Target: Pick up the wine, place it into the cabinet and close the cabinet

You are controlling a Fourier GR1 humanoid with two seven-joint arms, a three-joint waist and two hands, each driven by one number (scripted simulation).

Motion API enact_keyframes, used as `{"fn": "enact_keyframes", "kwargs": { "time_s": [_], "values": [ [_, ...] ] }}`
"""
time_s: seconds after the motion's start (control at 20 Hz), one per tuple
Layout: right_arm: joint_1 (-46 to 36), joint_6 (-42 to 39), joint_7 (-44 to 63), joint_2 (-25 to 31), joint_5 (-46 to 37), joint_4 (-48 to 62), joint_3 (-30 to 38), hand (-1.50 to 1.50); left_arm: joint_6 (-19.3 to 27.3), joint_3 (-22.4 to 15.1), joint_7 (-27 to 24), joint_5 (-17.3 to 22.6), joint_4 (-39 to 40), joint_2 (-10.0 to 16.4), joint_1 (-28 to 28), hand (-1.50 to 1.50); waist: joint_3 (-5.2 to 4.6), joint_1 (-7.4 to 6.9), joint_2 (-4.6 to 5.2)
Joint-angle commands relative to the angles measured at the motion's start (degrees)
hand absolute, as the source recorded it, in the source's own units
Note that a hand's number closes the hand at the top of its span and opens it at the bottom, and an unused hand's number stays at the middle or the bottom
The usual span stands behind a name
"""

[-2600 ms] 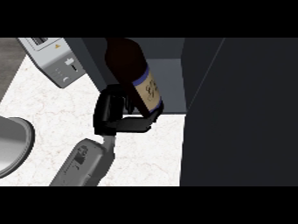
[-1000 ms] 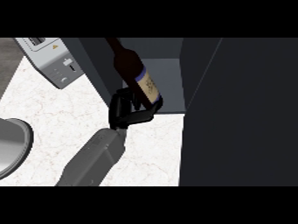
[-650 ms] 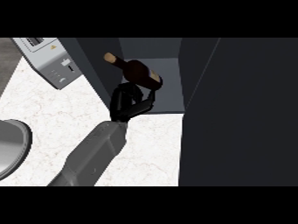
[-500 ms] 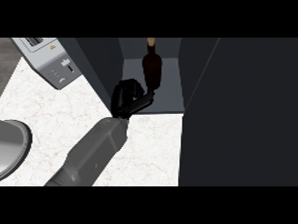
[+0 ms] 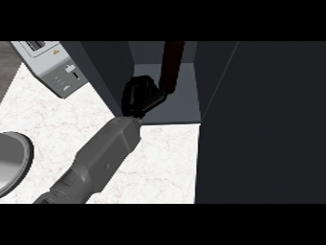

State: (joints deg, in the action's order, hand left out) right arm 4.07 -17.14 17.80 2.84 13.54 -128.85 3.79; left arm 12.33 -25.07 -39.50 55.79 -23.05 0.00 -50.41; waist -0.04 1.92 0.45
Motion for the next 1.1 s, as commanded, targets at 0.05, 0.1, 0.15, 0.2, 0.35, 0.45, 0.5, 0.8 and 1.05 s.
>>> {"fn": "enact_keyframes", "kwargs": {
  "time_s": [0.05,0.1,0.15,0.2,0.35,0.45,0.5,0.8,1.05],
  "values": [
    [-1.46,0.56,-0.45,-1.26,-2.18,1.17,-2.68,-1.5,0.09,1.52,1.4,1.78,5.03,0.0,-5.76,1.5,-0.01,0.4,0.19],
    [-0.75,0.38,-1.32,-0.43,-2.11,1.51,-0.51,-1.5,-4.06,3.64,2.66,-0.13,8.68,0.0,-5.84,1.5,0.01,-0.2,0.12],
    [1.68,-1.01,-0.29,0.7,1.76,-0.98,1.26,-1.5,0.94,-0.1,-0.24,1.04,4.14,0.0,-2.94,1.5,0.01,0.47,0.02],
    [-2.24,0.49,-0.47,-0.43,-1.08,1.98,-0.88,-1.5,3.24,-0.85,2.45,2.52,3.69,0.0,-4.68,1.5,0.0,0.69,0.16],
    [-1.88,2.34,2.92,-1.02,-1.7,-1.15,-2.32,-1.5,2.76,-1.83,3.39,1.87,4.02,0.0,-3.21,1.5,-0.01,0.29,0.0],
    [-2.77,-0.92,-1.7,0.92,2.08,2.57,1.94,-1.5,-0.71,-0.11,-0.22,0.92,10.91,0.0,-3.97,1.5,0.0,1.09,0.55],
    [-0.07,-1.06,-3.66,-0.81,-1.22,2.46,-0.92,-1.5,2.92,-0.03,1.53,2.68,9.74,0.0,-5.59,1.5,-0.01,1.85,0.59],
    [-1.05,0.58,-0.53,-1.07,-1.22,-0.58,-2.07,-1.5,0.44,1.85,-1.98,3.55,12.15,0.0,-6.13,1.5,-0.06,2.08,0.71],
    [-0.42,-0.71,-0.13,0.85,0.57,-0.17,0.21,-1.5,-1.44,4.13,-7.38,2.96,13.62,0.0,-5.23,1.5,-0.02,0.67,0.33]
  ]
}}
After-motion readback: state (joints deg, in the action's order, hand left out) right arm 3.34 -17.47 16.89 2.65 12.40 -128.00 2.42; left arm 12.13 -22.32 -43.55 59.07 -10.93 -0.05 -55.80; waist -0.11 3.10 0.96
